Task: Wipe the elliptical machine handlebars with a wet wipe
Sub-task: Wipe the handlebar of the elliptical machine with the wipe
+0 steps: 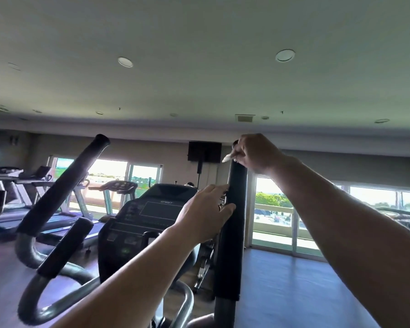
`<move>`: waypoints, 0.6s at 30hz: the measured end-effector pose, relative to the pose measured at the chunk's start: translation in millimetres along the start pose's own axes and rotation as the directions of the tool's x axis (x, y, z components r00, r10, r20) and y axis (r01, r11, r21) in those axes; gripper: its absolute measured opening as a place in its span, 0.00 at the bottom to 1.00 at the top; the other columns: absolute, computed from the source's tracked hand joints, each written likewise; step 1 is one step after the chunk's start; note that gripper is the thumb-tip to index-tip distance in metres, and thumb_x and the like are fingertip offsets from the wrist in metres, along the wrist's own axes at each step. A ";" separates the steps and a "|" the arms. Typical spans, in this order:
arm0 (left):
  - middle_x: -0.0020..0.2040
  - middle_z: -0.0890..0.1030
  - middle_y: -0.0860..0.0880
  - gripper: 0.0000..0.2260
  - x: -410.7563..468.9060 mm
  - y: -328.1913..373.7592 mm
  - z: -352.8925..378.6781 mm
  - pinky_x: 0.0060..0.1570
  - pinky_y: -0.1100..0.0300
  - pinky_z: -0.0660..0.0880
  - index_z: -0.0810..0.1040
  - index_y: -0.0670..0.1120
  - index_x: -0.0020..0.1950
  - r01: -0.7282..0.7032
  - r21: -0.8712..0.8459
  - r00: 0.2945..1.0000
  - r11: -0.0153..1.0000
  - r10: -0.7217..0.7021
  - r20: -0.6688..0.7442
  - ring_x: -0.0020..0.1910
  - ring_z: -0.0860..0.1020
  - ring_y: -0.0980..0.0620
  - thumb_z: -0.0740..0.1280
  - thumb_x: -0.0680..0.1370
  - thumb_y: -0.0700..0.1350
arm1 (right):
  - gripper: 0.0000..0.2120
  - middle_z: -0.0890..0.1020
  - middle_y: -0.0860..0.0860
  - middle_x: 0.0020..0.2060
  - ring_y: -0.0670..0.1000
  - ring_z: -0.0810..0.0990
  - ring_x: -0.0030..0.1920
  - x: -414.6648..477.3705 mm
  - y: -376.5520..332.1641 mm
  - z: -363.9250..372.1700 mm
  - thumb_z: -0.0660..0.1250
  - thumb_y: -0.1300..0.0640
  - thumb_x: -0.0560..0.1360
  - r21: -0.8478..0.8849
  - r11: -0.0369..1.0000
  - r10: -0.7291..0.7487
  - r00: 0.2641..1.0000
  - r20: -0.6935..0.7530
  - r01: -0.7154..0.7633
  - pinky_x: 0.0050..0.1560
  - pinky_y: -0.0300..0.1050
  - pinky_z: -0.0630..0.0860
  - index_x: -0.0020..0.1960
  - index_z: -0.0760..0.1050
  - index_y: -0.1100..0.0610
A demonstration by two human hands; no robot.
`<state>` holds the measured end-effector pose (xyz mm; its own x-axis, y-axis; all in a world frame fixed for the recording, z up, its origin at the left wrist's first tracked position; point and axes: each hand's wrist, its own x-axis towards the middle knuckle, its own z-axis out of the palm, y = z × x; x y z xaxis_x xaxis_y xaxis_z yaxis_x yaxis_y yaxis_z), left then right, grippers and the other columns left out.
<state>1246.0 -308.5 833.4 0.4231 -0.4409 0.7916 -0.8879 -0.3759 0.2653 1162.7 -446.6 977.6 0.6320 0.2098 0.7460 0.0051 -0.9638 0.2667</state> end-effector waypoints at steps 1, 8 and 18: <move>0.69 0.75 0.54 0.28 -1.9 0.5 -0.1 0.64 0.47 0.75 0.68 0.54 0.77 0.002 -0.001 1.000 1.000 -0.002 0.003 0.63 0.76 0.51 0.60 0.78 0.60 | 0.07 0.85 0.54 0.50 0.53 0.83 0.51 -11.5 -2.4 1.6 0.71 0.61 0.77 0.014 0.999 -0.044 0.998 0.042 0.044 0.55 0.42 0.77 0.54 0.85 0.60; 0.68 0.76 0.55 0.25 -9.1 8.9 -2.1 0.66 0.49 0.73 0.68 0.53 0.77 0.027 0.038 0.999 0.999 -0.027 -0.018 0.65 0.75 0.53 0.64 0.81 0.56 | 0.09 0.86 0.58 0.48 0.56 0.84 0.45 -13.6 27.6 2.1 0.70 0.62 0.78 0.123 0.992 0.045 0.992 -0.119 -0.030 0.47 0.42 0.74 0.57 0.85 0.59; 0.63 0.79 0.53 0.20 -35.0 33.1 0.7 0.63 0.52 0.73 0.71 0.54 0.75 0.100 0.107 0.994 0.989 -0.095 -0.055 0.59 0.77 0.52 0.65 0.83 0.52 | 0.10 0.84 0.51 0.48 0.44 0.76 0.45 -76.8 21.7 35.0 0.70 0.58 0.77 0.330 0.940 -0.040 0.987 -0.154 0.089 0.43 0.28 0.63 0.57 0.85 0.53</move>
<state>1201.9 -306.1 814.1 0.4948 -0.3579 0.7919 -0.8165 -0.5035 0.2826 1141.4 -489.3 904.8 0.5044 0.2708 0.8199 0.3173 -0.9413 0.1156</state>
